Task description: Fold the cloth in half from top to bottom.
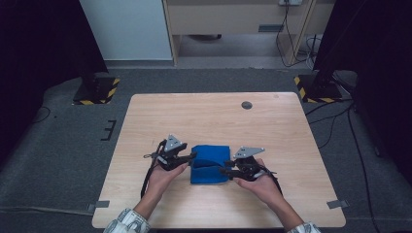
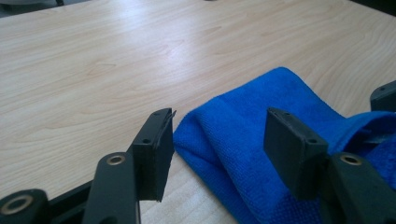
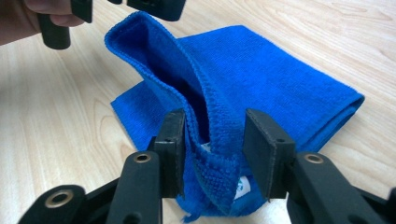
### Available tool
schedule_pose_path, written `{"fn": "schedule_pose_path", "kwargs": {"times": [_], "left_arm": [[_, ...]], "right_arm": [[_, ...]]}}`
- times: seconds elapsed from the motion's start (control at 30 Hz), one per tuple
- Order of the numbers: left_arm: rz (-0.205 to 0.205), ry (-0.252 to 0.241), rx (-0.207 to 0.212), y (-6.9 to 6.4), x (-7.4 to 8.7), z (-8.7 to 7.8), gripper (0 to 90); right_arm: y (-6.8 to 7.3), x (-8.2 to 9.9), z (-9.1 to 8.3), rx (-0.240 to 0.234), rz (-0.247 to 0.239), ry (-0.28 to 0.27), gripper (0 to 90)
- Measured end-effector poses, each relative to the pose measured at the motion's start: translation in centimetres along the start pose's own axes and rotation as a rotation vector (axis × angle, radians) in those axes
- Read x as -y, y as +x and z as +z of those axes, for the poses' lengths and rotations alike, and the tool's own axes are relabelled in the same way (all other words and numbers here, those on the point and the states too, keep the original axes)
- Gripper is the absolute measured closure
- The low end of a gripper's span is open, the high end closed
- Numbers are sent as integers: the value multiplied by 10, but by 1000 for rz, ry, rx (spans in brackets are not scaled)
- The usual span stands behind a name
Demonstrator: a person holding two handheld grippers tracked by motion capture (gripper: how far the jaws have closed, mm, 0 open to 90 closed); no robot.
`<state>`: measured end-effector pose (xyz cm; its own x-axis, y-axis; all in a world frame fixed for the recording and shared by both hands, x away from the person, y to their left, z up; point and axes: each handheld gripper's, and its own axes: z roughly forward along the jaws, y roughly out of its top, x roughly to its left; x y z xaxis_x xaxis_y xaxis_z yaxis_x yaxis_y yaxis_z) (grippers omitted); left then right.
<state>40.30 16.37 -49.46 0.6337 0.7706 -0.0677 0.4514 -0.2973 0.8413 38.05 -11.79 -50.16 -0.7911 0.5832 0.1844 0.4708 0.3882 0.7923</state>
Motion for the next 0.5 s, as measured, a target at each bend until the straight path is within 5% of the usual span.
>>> {"fn": "schedule_pose_path", "kwargs": {"times": [0.27,0.5], "left_arm": [[52,48,1,-8,9,3,411],[79,77,-4,-12,17,3,388]], "right_arm": [[8,-2,-14,-8,5,-20,474],[3,-8,-18,41,12,-49,382]]}}
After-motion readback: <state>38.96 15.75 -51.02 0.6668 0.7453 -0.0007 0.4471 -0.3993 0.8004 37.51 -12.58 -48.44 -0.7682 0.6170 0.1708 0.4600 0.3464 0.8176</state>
